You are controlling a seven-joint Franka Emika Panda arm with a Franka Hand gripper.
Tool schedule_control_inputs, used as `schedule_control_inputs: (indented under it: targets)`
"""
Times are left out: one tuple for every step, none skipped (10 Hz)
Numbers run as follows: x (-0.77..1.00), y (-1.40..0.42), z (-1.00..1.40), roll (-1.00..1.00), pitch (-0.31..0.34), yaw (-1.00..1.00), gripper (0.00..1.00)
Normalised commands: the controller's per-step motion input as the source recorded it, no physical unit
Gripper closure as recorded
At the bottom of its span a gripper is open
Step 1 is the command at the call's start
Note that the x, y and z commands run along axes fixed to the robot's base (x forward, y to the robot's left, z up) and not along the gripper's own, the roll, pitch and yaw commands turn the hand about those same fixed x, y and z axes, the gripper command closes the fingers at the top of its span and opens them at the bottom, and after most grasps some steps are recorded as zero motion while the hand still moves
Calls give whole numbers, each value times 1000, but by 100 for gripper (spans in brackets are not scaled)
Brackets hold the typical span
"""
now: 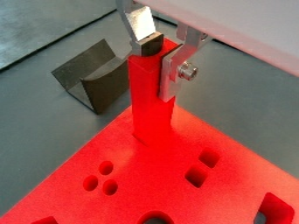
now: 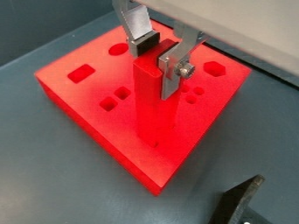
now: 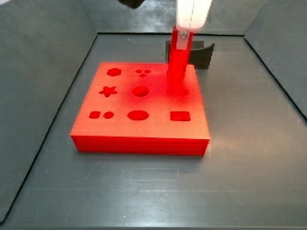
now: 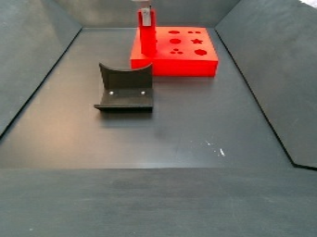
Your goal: Insert the arch object.
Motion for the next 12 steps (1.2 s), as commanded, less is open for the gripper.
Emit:
schedule_control_inputs:
  targets:
    - [0,0,-931,91,-149,-49,100]
    - [0,-3,-994,69,-136,-43,100]
    - [0,-43,-940,41,-164,-49,100]
    - [0,0,-871,36,-184,-49,100]
    - [46,94,-760,0,-197,-57,100]
    - [-80,137,-734,-80,-216,-106,100]
    - [-266,149,-746,-114,-206,-86,100]
    - [-277,194,-683,-179,-191,0,100]
    - [-214,323,-560,-260,-194,9,100]
    - [-191,443,-454,-359,-119,117,100]
    - [-109,171,-523,-310,29,211,100]
    - [-163,37,-486,-320,36,160,100]
